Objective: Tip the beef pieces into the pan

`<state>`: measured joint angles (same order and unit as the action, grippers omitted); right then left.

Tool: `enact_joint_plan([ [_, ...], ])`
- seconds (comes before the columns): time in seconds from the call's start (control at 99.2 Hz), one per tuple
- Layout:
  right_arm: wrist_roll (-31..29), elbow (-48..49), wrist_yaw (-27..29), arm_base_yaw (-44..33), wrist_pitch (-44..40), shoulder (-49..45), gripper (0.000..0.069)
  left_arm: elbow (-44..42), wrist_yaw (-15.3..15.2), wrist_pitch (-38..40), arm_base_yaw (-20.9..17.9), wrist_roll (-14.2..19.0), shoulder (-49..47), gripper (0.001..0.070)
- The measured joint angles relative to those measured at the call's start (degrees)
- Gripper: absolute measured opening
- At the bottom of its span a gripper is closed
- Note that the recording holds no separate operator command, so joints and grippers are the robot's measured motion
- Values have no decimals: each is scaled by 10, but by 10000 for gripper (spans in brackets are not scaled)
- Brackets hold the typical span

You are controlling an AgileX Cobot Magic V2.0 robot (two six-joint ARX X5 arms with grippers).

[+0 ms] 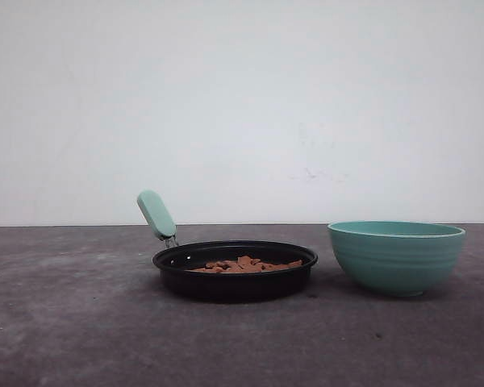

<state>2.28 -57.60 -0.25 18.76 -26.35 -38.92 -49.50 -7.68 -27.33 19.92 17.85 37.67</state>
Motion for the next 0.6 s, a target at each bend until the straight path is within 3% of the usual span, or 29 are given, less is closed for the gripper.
enact_joint_plan([
  [0.111,5,4,3,0,6,13,9,49,-3,-26,0,-1,-73,18],
  [0.302,7,4,3,0,7,12,9,50,-3,-87,1,0,-135,18],
  [0.605,8,4,3,0,7,11,9,50,-3,-79,1,0,-176,18],
])
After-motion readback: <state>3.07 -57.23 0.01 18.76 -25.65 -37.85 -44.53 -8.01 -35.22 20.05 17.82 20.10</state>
